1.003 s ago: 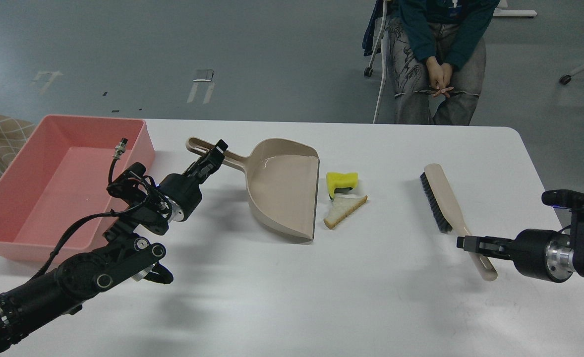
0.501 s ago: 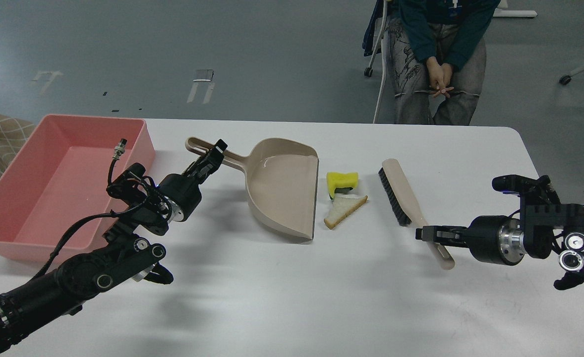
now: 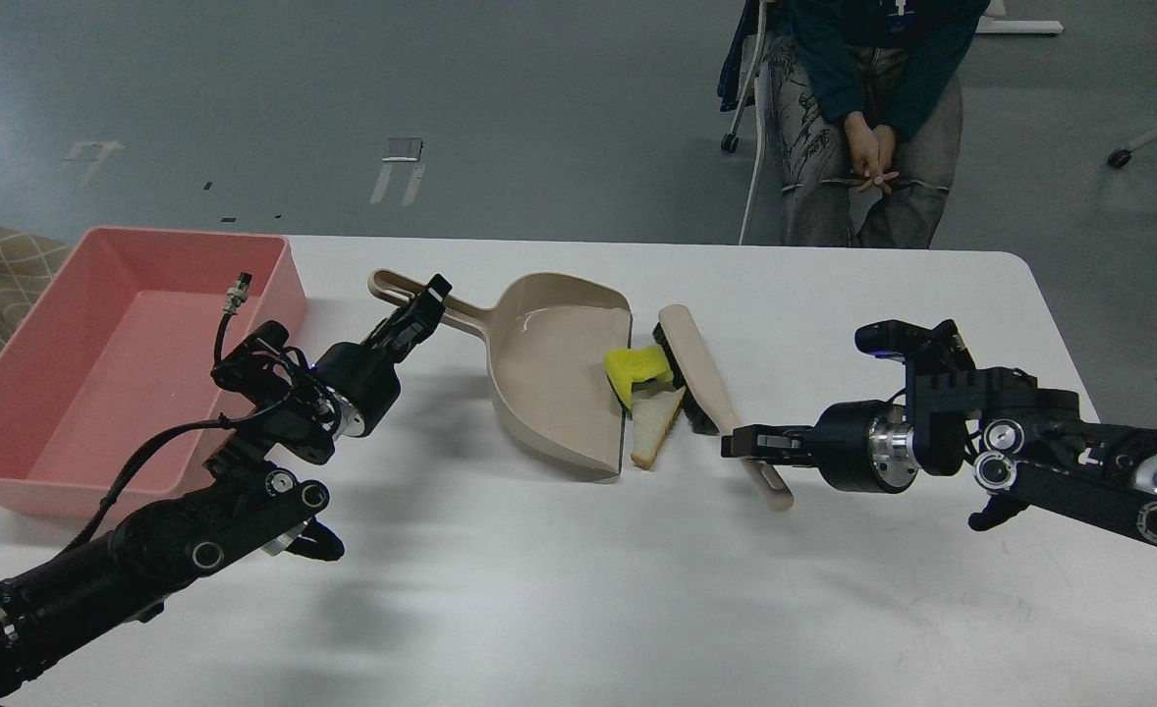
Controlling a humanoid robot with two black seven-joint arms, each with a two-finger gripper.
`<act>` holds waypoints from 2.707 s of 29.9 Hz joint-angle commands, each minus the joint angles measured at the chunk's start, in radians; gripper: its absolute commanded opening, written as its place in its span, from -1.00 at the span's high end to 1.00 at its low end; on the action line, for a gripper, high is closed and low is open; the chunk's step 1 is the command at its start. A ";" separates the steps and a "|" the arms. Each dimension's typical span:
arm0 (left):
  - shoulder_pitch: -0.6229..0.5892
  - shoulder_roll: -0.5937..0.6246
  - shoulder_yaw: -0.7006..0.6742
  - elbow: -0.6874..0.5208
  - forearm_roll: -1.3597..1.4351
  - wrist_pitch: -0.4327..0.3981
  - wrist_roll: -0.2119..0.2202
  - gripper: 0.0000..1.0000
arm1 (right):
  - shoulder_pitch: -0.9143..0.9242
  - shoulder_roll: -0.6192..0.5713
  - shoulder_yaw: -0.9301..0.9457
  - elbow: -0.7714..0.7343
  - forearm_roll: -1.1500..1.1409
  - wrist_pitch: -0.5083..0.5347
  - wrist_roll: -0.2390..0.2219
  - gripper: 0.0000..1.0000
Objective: Sweep and dump garbage into bin
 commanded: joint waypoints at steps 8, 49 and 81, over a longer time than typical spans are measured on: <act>0.000 -0.003 0.000 0.000 0.000 -0.001 0.000 1.00 | 0.067 0.110 -0.011 -0.054 0.088 0.000 0.004 1.00; -0.006 -0.012 0.000 0.000 0.000 -0.001 0.000 1.00 | 0.159 -0.410 -0.019 0.364 0.202 0.022 0.005 1.00; -0.002 -0.023 0.000 0.000 0.000 -0.001 0.000 1.00 | -0.030 -0.358 -0.026 0.403 0.116 0.019 0.015 1.00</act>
